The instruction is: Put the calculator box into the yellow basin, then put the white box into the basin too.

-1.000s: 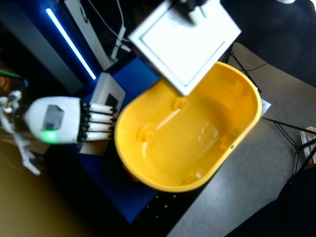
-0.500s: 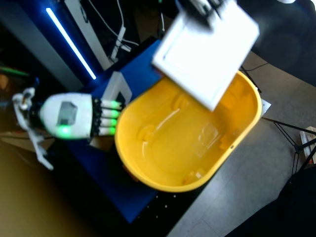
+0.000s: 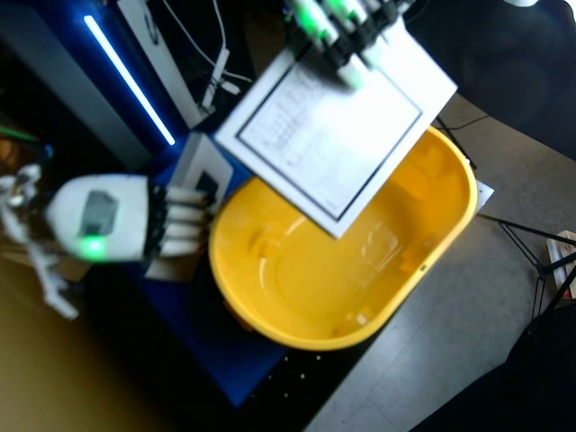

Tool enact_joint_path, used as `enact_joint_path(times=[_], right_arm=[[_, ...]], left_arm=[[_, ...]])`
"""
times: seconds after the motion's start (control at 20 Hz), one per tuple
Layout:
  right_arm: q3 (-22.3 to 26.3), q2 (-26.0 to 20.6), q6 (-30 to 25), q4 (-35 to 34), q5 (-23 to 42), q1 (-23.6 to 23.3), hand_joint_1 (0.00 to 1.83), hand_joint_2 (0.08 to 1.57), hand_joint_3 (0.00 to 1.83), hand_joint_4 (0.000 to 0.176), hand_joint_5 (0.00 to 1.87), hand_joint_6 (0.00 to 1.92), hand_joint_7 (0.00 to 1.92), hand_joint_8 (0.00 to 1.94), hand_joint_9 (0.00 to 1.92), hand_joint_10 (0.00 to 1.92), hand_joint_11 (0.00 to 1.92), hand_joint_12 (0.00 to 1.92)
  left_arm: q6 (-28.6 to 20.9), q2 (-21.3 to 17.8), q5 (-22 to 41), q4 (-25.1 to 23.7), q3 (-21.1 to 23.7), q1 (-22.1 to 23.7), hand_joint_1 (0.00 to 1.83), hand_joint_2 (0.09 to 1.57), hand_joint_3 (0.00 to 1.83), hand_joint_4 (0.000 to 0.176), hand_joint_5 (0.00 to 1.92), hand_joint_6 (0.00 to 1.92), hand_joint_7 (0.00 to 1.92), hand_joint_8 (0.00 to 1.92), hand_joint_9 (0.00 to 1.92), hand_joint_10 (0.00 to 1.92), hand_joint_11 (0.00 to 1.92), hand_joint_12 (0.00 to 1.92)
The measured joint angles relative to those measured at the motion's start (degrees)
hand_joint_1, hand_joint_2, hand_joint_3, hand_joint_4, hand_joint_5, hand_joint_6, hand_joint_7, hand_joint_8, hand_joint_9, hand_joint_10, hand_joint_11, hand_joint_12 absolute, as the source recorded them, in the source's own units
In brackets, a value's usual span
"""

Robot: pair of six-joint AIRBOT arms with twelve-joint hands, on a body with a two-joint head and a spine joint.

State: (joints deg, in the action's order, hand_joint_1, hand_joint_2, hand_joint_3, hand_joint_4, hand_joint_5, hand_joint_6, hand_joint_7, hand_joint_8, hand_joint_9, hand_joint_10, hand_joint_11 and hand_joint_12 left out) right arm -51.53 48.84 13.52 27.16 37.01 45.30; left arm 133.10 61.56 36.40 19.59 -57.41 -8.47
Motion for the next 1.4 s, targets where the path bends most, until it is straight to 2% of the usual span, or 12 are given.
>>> enact_joint_path(times=[0.15, 0.2, 0.35, 0.5, 0.55, 0.7, 0.85, 0.9, 1.0, 1.25, 1.3, 1.4], right_arm=[[-0.26, 0.00, 0.02, -0.35, -0.04, 0.00, 1.47, 1.22, 0.00, 0.000, 0.69, 1.38, 0.73, 1.19, 0.75, 1.42, 0.49, 1.80], [-0.24, 0.00, 0.02, -0.26, -0.04, 0.00, 1.48, 1.21, 0.00, 0.000, 0.70, 1.36, 0.73, 1.17, 0.78, 1.37, 0.53, 1.80], [-0.24, 0.02, 0.02, -0.33, -0.07, 0.00, 1.47, 1.22, 0.00, 0.000, 0.70, 1.37, 0.71, 1.18, 0.75, 1.39, 0.53, 1.82], [-0.24, 0.02, 0.02, -0.33, -0.11, 0.00, 1.47, 1.22, 0.00, 0.000, 0.69, 1.38, 0.71, 1.17, 0.75, 1.40, 0.54, 1.82], [-0.24, 0.02, 0.02, -0.33, -0.09, 0.00, 1.48, 1.22, 0.00, 0.000, 0.68, 1.38, 0.70, 1.18, 0.75, 1.40, 0.56, 1.82], [-0.24, 0.17, 0.02, -0.28, -0.09, 0.00, 1.48, 1.21, 0.00, 0.000, 0.68, 1.34, 0.75, 1.13, 0.77, 1.40, 0.57, 1.79], [-0.24, 0.17, 0.02, -0.33, -0.09, 0.00, 1.48, 1.21, 0.00, 0.000, 0.69, 1.36, 0.74, 1.13, 0.78, 1.37, 0.58, 1.79], [-0.24, 0.17, 0.02, -0.31, -0.09, 0.00, 1.48, 1.21, 0.00, 0.000, 0.69, 1.37, 0.74, 1.13, 0.78, 1.36, 0.58, 1.78], [-0.24, 0.17, 0.02, -0.33, -0.09, 0.00, 1.48, 1.21, 0.00, 0.000, 0.69, 1.35, 0.74, 1.13, 0.78, 1.36, 0.59, 1.79], [-0.02, 0.17, 0.02, -0.33, -0.13, 0.00, 1.48, 1.21, 0.00, 0.000, 0.68, 1.31, 0.74, 1.18, 0.78, 1.38, 0.58, 1.80], [0.13, 0.17, 0.02, -0.33, -0.15, 0.00, 1.48, 1.21, 0.00, 0.000, 0.68, 1.36, 0.74, 1.17, 0.75, 1.40, 0.57, 1.80], [0.63, 0.02, 0.02, -0.33, -0.15, 0.00, 1.48, 1.22, 0.00, 0.000, 0.69, 1.38, 0.75, 1.15, 0.73, 1.40, 0.57, 1.79]], left_arm=[[-0.02, 2.86, -2.47, 1.97, -2.89, 1.79, 1.27, 1.13, 0.00, 0.000, 0.87, 0.94, 1.06, 1.11, 1.15, 1.15, 1.06, 1.55], [0.02, 4.04, -3.91, 2.82, -4.15, 2.60, 1.36, 1.12, 0.00, 0.000, 0.85, 1.01, 0.99, 1.01, 1.00, 1.22, 0.88, 1.43], [-0.02, 6.29, -7.21, 6.10, -7.37, 3.89, 1.36, 1.19, 0.00, 0.000, 0.69, 1.11, 0.84, 1.19, 0.89, 1.44, 0.88, 1.55], [0.00, 7.26, -9.86, 9.62, -9.84, 4.74, 1.36, 1.19, 0.00, 0.000, 0.69, 1.11, 0.84, 1.19, 0.90, 1.43, 0.88, 1.52], [0.07, 8.13, -10.86, 11.41, -11.43, 5.16, 1.46, 1.16, 0.01, 0.000, 0.72, 1.09, 0.83, 1.11, 0.96, 1.21, 0.79, 1.69], [0.22, 9.01, -12.61, 13.73, -13.29, 5.20, 1.37, 1.16, 0.00, 0.000, 0.72, 1.07, 0.89, 1.09, 0.95, 1.36, 0.99, 1.41], [0.24, 9.29, -13.62, 14.25, -13.27, 5.01, 1.30, 1.10, 0.00, 0.000, 0.92, 0.87, 1.08, 1.01, 1.14, 0.95, 1.03, 1.26], [0.22, 9.29, -13.70, 14.32, -13.16, 4.94, 1.17, 1.14, 0.00, 0.000, 0.90, 1.06, 0.88, 0.65, 0.95, 0.79, 0.86, 1.26], [0.22, 9.29, -13.68, 14.32, -13.16, 4.96, 0.94, 1.00, 0.00, 0.000, 0.67, 0.18, 0.76, 0.12, 0.72, 0.51, 0.60, 1.25], [0.28, 8.85, -13.27, 14.69, -12.76, 4.66, 0.71, 0.96, 0.00, 0.000, 0.38, 0.00, 0.35, 0.00, 0.41, 0.07, 0.22, 1.31], [0.26, 8.48, -13.44, 14.86, -12.63, 4.57, 0.72, 0.95, 0.00, 0.039, 0.34, 0.00, 0.26, 0.00, 0.32, 0.02, 0.13, 1.30], [0.28, 8.20, -12.94, 14.86, -12.50, 4.55, 0.68, 0.96, 0.00, 0.062, 0.30, 0.00, 0.19, 0.00, 0.26, 0.00, 0.11, 1.27]])
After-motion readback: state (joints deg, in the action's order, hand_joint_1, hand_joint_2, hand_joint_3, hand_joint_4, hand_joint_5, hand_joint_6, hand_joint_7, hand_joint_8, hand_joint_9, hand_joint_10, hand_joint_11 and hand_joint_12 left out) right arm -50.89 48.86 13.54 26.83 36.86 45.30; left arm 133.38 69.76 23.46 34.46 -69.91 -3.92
